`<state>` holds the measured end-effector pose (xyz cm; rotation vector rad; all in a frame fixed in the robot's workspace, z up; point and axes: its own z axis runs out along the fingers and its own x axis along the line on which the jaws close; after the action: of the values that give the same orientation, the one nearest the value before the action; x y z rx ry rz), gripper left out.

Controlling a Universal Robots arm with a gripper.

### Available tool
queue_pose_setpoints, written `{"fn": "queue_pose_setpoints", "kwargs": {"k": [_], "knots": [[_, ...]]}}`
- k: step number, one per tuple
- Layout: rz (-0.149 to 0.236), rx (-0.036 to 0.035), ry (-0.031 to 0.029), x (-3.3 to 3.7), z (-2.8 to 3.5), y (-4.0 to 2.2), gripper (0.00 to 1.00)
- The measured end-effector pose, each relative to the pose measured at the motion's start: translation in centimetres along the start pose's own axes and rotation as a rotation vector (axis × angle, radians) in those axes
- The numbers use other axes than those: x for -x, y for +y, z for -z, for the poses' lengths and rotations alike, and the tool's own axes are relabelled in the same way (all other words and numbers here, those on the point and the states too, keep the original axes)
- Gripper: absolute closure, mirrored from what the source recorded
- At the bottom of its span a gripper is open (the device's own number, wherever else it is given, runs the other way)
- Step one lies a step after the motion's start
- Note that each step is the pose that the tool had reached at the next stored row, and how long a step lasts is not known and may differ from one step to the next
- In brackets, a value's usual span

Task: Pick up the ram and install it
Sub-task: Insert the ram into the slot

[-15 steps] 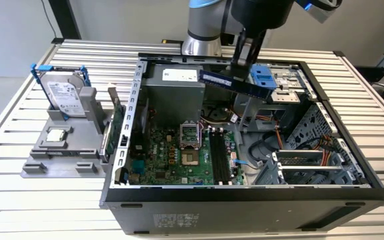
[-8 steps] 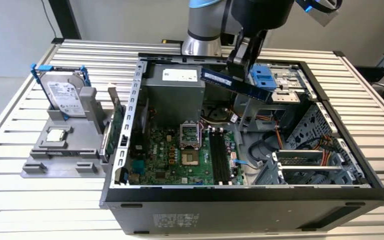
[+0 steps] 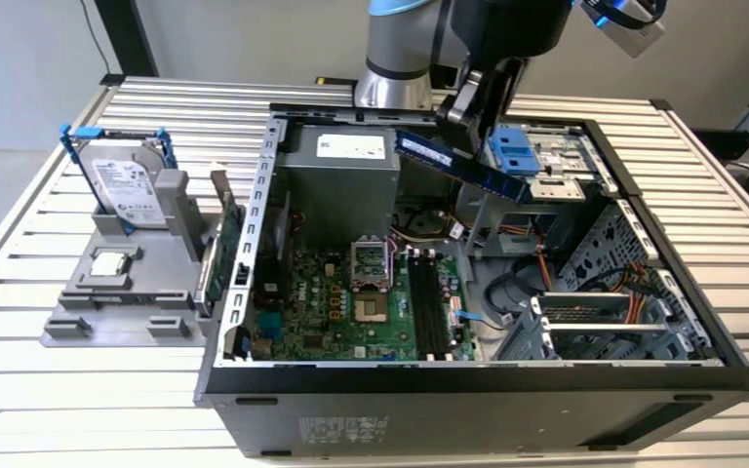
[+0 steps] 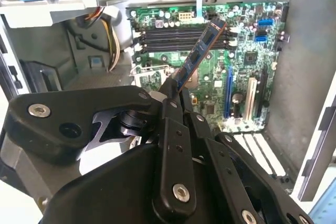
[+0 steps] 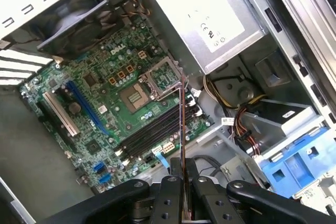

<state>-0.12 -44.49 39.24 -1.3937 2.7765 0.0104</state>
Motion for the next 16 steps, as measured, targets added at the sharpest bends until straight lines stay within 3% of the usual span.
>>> {"fn": "queue_pose_setpoints", "kwargs": {"k": [10, 12, 16], "knots": [[-0.090, -0.0026, 0.0003, -0.01, 0.01, -0.01, 1.00], [-0.098, 0.0003, -0.0036, -0.02, 0.00, -0.01, 1.00], [-0.114, 0.0119, -0.0182, -0.02, 0.00, -0.01, 1.00]]}}
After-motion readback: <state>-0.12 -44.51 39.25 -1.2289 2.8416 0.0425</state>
